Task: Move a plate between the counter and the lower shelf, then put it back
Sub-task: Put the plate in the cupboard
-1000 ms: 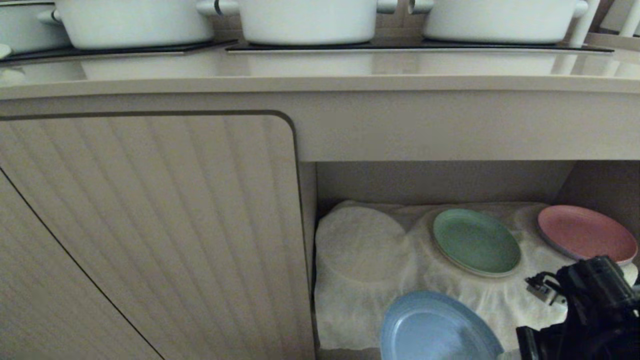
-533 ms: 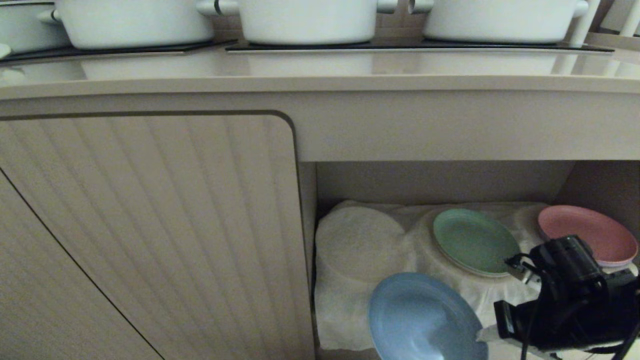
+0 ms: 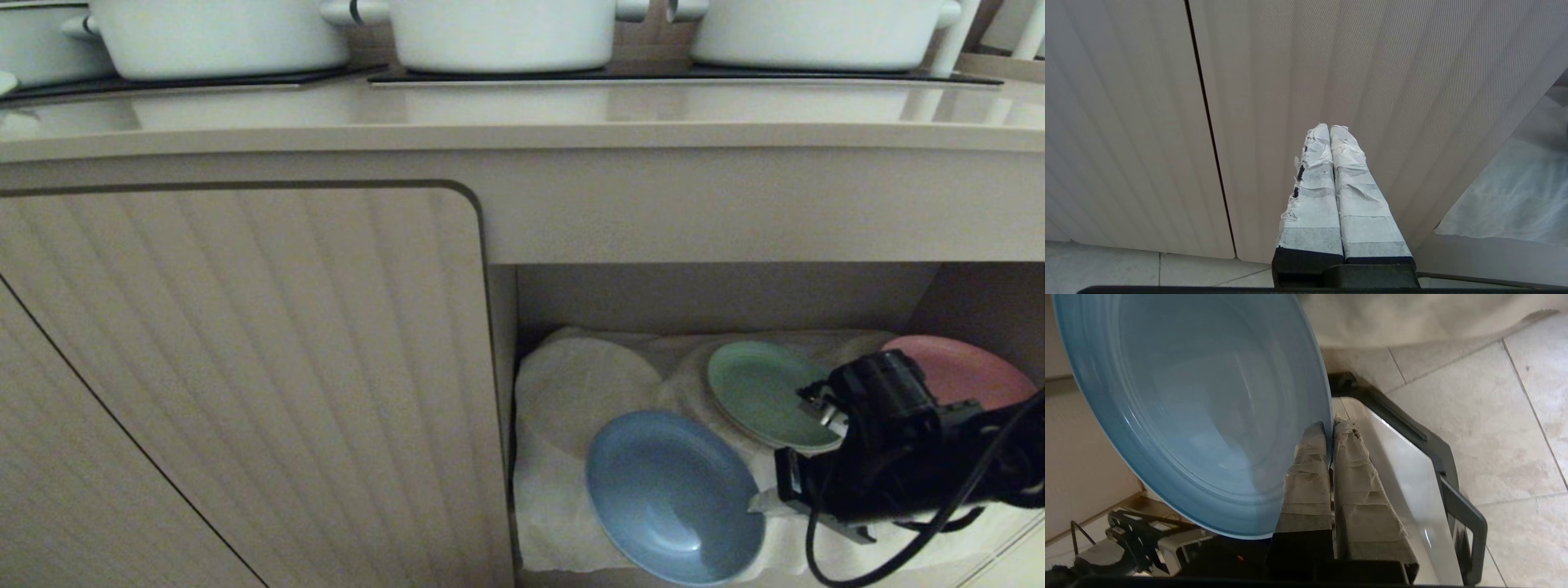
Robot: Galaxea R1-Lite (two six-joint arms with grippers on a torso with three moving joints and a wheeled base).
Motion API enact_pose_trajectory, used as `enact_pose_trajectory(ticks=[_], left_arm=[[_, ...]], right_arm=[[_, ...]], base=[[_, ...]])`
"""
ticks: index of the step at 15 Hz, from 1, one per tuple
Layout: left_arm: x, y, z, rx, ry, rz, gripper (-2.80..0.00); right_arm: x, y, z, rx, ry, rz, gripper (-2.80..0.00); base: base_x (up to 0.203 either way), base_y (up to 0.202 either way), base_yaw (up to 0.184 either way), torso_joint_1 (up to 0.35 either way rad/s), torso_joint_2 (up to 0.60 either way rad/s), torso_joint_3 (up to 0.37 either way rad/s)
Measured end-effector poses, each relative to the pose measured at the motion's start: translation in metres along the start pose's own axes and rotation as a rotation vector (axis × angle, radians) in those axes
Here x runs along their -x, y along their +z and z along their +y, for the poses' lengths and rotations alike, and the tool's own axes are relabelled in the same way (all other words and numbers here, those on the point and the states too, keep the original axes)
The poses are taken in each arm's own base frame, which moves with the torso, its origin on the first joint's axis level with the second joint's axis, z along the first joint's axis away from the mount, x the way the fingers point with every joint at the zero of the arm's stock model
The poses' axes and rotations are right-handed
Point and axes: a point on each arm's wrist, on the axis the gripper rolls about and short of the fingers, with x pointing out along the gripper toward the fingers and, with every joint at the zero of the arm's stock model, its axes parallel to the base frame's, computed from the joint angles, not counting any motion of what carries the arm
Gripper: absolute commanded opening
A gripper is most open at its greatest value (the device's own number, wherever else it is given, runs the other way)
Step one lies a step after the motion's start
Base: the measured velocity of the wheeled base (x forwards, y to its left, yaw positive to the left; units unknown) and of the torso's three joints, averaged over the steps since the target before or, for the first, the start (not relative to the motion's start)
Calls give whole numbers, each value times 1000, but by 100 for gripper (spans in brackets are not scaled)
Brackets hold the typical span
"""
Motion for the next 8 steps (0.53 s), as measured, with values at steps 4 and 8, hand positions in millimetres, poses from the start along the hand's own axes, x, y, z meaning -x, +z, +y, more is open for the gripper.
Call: enact_pose_trajectory(ticks=[4, 8], left_arm=[[0, 0, 0, 0, 0, 0, -280], [0, 0, 0, 0, 1, 0, -280]], right_arm=[[-8, 16, 7, -8, 6, -11, -280], [-17, 31, 16, -16, 7, 0, -280]], base=[[0, 0, 0, 0, 0, 0], [0, 0, 0, 0, 0, 0]])
